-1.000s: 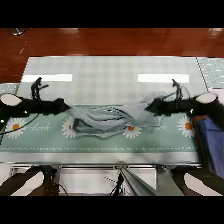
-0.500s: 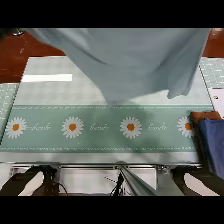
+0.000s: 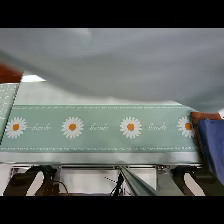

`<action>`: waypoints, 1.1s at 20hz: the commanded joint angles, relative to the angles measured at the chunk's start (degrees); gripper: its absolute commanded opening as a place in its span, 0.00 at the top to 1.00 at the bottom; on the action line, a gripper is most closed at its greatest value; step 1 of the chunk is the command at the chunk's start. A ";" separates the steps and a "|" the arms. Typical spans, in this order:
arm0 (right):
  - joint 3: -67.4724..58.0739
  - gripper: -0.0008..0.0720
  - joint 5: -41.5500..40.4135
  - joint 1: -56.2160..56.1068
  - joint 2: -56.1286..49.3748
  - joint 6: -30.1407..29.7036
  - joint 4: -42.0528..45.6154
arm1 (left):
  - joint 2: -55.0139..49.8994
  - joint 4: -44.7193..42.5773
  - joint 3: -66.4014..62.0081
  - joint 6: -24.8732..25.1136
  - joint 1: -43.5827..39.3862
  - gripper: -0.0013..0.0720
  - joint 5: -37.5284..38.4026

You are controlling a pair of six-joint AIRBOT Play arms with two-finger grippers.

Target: Fold the shirts.

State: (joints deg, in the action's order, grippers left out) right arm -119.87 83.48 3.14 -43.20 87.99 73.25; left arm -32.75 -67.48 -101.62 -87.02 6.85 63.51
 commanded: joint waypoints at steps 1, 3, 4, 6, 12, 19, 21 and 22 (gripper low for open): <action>0.04 0.95 3.82 0.02 4.00 0.68 2.23 | 5.51 -4.52 1.25 -4.37 0.02 0.95 13.25; 4.13 0.95 4.74 0.02 4.02 0.94 1.60 | 7.85 -4.55 7.89 -5.29 0.02 0.95 19.98; 8.04 0.95 4.76 0.02 4.02 0.92 1.27 | 9.49 -4.52 13.53 -6.95 0.02 0.95 21.42; 18.45 0.95 3.41 0.02 3.96 0.79 0.96 | 13.05 -1.73 27.52 -7.69 0.02 0.95 21.64; 38.36 0.95 -13.03 -0.02 -11.80 -3.82 -7.28 | 13.97 9.57 71.23 -2.05 -0.09 0.95 2.69; 24.85 0.95 -15.98 -0.04 -45.81 -4.85 -25.07 | -6.71 24.20 82.38 15.17 -0.09 0.95 -19.87; 22.12 0.84 -16.24 -0.02 -51.10 -2.47 -28.20 | -12.35 26.27 81.11 15.89 -0.09 0.92 -22.18; 21.44 0.40 -15.93 0.22 -52.54 -1.07 -28.26 | -14.93 26.84 80.15 15.91 -0.09 0.62 -21.92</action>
State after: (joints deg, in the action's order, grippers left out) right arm -94.91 67.79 3.16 -87.83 84.38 50.57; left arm -40.25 -45.28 -21.32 -75.16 6.76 46.26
